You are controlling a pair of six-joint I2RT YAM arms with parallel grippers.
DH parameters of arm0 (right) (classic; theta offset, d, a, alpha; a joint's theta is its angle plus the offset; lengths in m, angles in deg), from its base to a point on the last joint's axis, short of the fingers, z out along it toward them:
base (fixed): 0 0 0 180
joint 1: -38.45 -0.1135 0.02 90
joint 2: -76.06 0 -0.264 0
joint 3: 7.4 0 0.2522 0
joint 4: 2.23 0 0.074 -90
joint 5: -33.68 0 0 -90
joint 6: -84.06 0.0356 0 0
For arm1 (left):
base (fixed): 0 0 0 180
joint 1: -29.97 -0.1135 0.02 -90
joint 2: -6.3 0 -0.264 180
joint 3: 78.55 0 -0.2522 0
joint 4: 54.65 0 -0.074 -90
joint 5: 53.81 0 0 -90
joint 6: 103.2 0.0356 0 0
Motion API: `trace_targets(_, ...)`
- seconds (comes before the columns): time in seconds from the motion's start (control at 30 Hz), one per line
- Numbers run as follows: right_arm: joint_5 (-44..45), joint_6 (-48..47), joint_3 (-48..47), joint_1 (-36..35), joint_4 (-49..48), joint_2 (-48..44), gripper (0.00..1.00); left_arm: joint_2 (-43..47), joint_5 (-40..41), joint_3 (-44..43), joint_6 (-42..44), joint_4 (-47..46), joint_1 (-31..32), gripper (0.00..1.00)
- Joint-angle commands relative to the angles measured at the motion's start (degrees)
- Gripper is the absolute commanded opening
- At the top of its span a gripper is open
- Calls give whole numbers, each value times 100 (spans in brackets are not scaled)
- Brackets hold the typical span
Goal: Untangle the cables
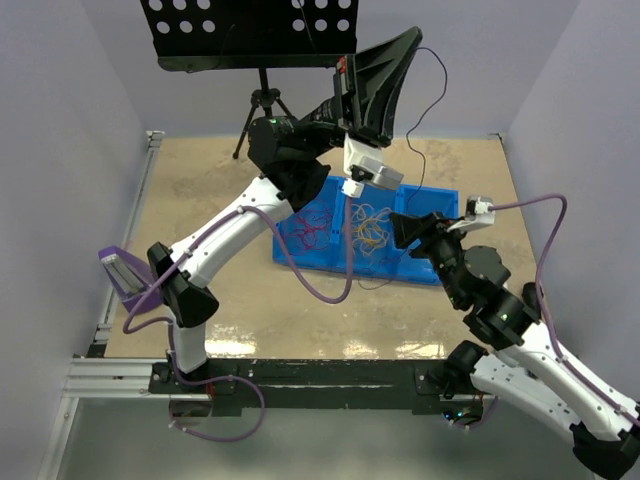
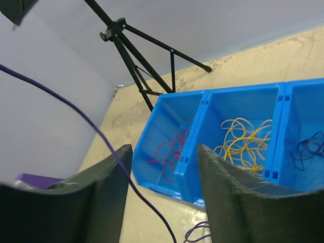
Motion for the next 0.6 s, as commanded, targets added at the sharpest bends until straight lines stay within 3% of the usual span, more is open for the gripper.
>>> trace_targets(0.0, -212, -97, -209, 3, -520, 368, 45, 396, 179, 215, 113, -106, 8, 0)
trace_targets(0.13, 121, -158, -481, 3, -371, 255, 0, 694, 460, 522, 86, -54, 8, 0)
trace_targets(0.27, 850, -378, -1139, 3, 94, 175, 0, 1195, 1188, 1215, -97, 648, 8, 0)
trace_targets(0.4, 1738, -676, -1957, 3, 341, 386, 0, 1836, 2304, 1997, -746, 2342, -18, 3)
trace_targets(0.57, 2293, -1204, -2538, 3, 210, 843, 0, 2767, 2413, 3605, -1327, 3742, -45, 16)
